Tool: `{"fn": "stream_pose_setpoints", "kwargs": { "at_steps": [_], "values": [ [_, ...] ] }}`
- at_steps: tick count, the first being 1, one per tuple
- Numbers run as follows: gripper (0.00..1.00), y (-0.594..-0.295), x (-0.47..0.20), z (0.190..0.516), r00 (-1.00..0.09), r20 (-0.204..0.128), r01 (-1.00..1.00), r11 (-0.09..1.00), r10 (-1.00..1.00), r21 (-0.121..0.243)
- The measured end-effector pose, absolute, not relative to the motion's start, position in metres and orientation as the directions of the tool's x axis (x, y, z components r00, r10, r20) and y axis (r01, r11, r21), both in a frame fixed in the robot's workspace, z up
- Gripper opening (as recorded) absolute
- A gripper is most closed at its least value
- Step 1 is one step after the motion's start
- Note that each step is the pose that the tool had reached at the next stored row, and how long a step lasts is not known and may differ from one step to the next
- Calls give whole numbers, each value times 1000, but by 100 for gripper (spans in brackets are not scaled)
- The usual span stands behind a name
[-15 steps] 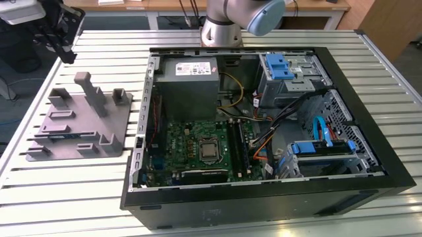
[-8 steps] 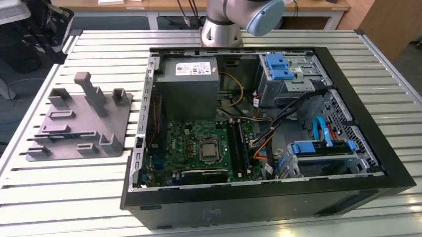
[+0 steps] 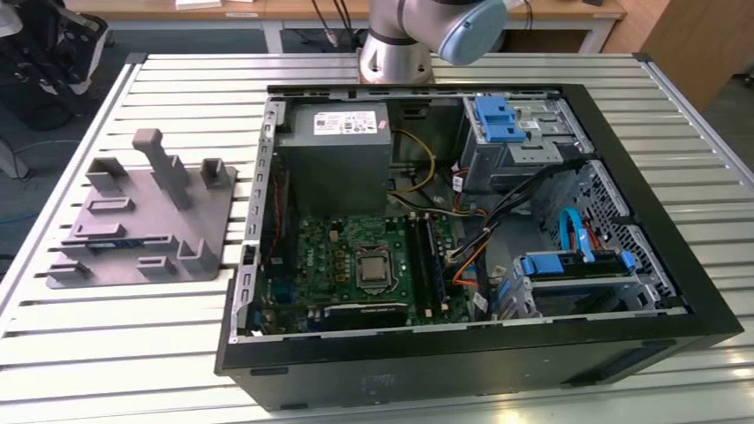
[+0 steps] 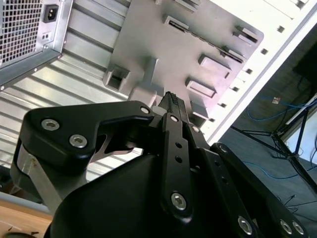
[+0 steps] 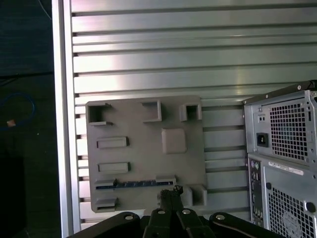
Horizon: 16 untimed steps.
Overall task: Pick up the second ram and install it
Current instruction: 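Reach for the second ram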
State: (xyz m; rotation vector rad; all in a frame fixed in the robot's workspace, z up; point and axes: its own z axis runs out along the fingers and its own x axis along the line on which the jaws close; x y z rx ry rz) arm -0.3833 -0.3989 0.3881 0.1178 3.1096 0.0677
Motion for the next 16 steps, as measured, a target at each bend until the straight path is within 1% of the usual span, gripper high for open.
{"fn": "stream_pose_setpoints", "kwargs": {
  "at_steps": [10,16],
  "values": [
    [10,-399,-402,383,-997,-27,75,996,76,45],
    [10,-399,-408,372,-997,-28,75,996,76,45]
  ]
}}
